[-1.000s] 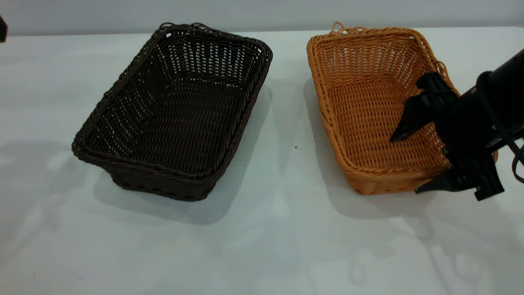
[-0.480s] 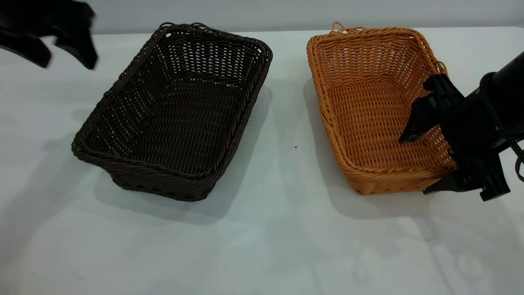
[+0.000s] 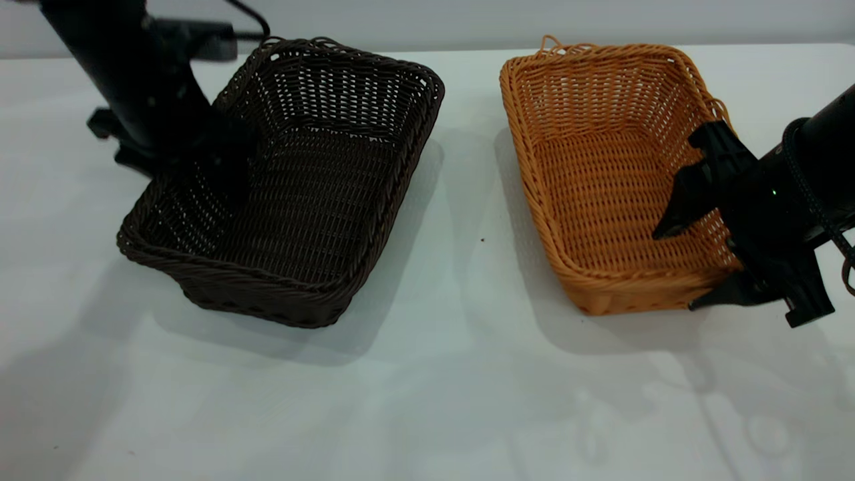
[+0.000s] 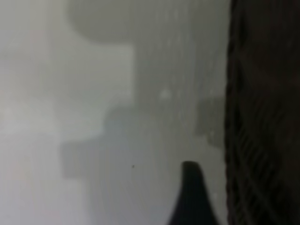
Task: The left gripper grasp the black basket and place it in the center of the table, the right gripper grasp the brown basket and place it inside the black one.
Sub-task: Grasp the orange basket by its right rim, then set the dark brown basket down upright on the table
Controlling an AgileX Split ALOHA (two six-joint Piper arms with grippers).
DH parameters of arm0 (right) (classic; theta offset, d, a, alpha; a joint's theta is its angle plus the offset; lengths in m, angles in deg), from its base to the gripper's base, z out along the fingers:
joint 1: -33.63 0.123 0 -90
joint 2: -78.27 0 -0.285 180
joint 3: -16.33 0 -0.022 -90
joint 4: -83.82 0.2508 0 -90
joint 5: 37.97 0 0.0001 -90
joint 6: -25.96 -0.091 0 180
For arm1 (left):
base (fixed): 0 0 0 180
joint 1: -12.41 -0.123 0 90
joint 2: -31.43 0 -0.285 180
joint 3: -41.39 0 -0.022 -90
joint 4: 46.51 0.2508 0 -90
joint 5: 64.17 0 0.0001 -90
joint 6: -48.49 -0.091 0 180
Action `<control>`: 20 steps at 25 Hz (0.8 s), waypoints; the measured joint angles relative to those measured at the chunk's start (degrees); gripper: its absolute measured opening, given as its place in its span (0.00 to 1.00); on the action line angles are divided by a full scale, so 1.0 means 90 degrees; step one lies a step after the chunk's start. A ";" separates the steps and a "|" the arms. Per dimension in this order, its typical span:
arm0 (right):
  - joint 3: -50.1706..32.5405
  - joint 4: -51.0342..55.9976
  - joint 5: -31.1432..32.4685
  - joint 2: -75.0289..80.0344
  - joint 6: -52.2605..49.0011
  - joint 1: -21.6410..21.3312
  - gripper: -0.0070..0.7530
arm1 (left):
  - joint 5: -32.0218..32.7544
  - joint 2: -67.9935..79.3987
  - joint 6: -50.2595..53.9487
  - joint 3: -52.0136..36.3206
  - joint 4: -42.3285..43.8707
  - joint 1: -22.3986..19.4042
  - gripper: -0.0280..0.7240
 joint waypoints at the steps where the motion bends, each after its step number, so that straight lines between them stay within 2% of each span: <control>1: 0.0000 0.0000 0.0000 0.0000 0.0028 0.0000 0.55 | 0.0000 0.0055 0.0000 0.0000 0.0000 0.0000 0.60; 6: 0.0047 0.0029 -0.0021 -0.0008 0.0251 0.0000 0.17 | 0.0002 0.0079 -0.0038 0.0008 0.0001 0.0000 0.16; 8: 0.0139 0.0067 -0.0142 -0.0083 0.0278 -0.0006 0.10 | -0.0062 0.0079 -0.0191 0.0008 -0.0024 0.0000 0.15; 11: 0.0455 -0.0017 -0.0160 -0.0272 0.0577 -0.0019 0.09 | -0.0145 0.0079 -0.0534 0.0014 -0.0121 0.0001 0.15; 15: 0.1196 -0.0548 -0.0236 -0.0561 0.1534 -0.0250 0.09 | -0.0280 0.0066 -0.1340 0.0020 -0.0198 0.0013 0.14; 17: 0.1608 -0.0896 -0.0091 -0.0612 0.1683 -0.0433 0.09 | -0.0331 0.0058 -0.1953 0.0026 -0.0216 0.0044 0.14; 20: 0.2212 -0.1536 0.0578 -0.0617 0.1484 -0.0769 0.09 | -0.0359 0.0058 -0.2902 0.0049 -0.0259 0.0199 0.14</control>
